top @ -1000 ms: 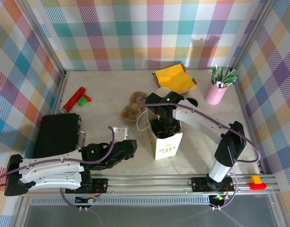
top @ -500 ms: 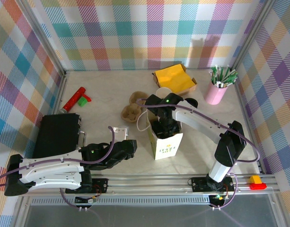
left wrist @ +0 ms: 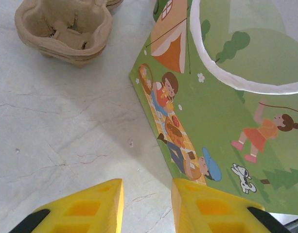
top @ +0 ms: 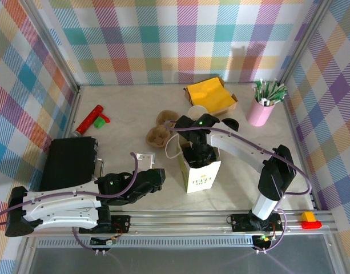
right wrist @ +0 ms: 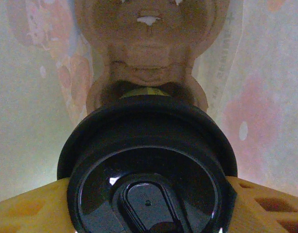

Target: Pack the takeout coffee

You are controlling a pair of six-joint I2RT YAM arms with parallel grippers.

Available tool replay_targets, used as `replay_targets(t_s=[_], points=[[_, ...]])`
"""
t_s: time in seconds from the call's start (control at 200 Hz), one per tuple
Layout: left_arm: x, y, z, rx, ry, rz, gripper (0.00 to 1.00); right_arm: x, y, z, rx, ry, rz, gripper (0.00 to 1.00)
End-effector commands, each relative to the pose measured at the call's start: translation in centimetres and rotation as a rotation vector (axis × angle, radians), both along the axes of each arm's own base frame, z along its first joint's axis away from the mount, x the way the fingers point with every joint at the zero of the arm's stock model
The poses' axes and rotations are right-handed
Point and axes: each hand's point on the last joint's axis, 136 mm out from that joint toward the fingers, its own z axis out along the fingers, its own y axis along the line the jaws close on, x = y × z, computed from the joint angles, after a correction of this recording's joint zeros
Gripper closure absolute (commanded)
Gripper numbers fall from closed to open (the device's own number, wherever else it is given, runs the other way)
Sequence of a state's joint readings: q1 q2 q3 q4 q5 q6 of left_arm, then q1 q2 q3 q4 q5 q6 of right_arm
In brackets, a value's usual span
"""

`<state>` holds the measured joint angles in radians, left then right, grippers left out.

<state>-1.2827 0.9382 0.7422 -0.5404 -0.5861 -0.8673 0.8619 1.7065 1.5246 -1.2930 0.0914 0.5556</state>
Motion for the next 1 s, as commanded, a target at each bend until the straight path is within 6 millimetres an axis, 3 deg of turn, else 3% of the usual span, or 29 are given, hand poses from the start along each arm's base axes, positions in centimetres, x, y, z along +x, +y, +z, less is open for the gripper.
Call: replay_targets(t_s=[0.0, 0.995], points=[[0.03, 0.02, 0.59, -0.013, -0.023, 0.001, 0.69, -0.22, 0.12, -0.94, -0.002, 0.035, 0.013, 0.55], [0.15, -0.47, 0.76, -0.008, -0.026, -0.005, 0.69, 0.03, 0.14, -0.54, 0.008, 0.026, 0.019, 0.55]])
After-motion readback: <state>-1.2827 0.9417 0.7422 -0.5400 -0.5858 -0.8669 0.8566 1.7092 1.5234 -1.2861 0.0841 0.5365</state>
